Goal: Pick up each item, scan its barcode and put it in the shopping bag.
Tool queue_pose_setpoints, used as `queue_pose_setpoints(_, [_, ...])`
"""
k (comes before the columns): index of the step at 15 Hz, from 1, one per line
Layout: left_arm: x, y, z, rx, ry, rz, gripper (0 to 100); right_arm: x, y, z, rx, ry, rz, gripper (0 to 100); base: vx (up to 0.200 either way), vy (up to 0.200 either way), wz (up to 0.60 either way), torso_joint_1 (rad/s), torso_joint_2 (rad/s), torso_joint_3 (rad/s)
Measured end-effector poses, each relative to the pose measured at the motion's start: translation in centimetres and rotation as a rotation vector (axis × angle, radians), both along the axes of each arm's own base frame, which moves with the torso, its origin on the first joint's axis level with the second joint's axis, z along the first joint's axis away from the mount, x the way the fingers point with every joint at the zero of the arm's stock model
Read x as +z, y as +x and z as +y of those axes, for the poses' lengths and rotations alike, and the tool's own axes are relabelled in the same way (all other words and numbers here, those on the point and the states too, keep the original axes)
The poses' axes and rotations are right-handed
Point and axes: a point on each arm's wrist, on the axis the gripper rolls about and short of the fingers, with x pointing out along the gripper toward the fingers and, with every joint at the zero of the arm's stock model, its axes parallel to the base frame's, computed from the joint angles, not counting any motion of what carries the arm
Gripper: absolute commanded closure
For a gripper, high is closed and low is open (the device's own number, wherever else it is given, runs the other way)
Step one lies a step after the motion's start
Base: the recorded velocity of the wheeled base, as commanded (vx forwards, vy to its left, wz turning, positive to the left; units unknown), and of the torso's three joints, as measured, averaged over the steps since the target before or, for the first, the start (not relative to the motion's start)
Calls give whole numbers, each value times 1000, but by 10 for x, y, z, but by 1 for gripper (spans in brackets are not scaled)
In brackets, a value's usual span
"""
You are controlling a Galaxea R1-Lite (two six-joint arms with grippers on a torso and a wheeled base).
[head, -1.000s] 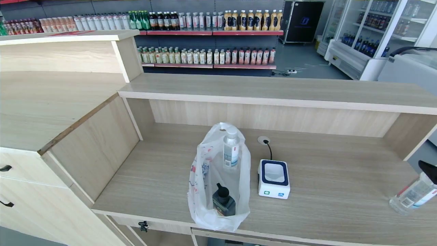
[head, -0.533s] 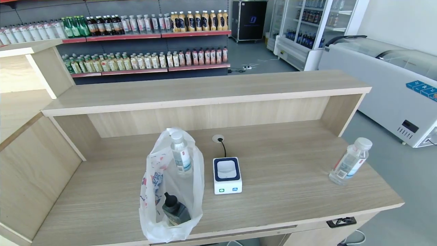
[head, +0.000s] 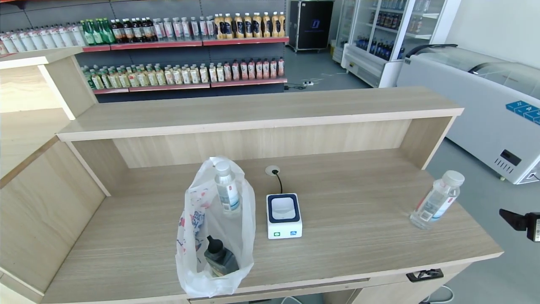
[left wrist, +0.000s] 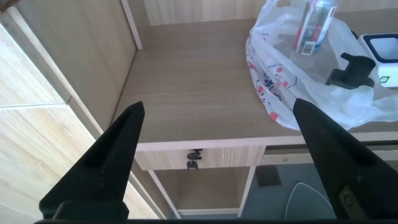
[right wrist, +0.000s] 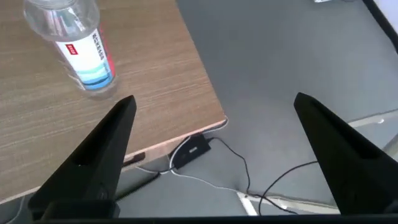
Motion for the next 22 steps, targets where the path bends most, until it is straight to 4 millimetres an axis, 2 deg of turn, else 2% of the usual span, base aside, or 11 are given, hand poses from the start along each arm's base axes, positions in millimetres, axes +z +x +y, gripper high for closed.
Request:
queue_pose_setpoints(5, [0,0,0,0,0,0,0,-33,49,4,228,-11,32,0,0,0,0,0,0,0])
queue_pose_setpoints(10, [0,0,0,0,0,0,0,-63,82,33,380,-20,28,0,0,0,0,0,0,0])
queue_pose_setpoints(17, [0,0,0,0,0,0,0,-88,107,51,449,-13,-8,0,0,0,0,0,0,0])
queue_pose_setpoints(22, [0,0,0,0,0,0,0,-89,120,54,452,15,-50,0,0,0,0,0,0,0])
